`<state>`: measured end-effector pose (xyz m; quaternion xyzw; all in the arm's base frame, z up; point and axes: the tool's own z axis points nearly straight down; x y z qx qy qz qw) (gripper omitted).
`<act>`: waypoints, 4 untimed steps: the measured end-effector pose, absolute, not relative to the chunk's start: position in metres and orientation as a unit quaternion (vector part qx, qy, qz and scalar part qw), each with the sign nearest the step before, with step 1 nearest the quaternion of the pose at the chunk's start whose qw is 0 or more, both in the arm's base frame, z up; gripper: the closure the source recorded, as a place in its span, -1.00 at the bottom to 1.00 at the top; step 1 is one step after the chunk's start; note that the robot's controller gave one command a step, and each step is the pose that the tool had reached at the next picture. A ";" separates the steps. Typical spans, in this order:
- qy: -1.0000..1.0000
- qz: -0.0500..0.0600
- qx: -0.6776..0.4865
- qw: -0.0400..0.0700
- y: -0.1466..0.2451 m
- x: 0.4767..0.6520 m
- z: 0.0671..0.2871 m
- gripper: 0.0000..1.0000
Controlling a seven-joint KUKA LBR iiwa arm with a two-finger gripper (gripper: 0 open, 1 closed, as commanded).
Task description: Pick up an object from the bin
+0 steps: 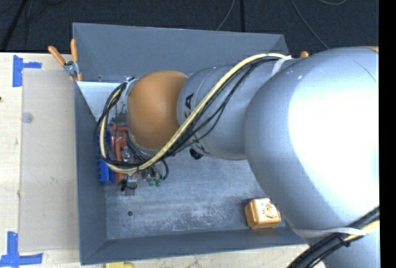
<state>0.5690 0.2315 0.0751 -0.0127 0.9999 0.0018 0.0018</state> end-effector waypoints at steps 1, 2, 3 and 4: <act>1.000 -0.001 -0.027 -0.007 0.226 0.566 0.121 1.00; 1.000 0.002 -0.028 0.001 0.221 0.576 0.142 1.00; 1.000 -0.002 -0.026 -0.011 0.219 0.573 0.156 1.00; 1.000 -0.001 -0.027 -0.005 0.222 0.578 0.219 1.00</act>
Offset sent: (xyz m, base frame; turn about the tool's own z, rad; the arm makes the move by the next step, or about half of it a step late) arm 0.0168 -0.0236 -0.0051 -0.0249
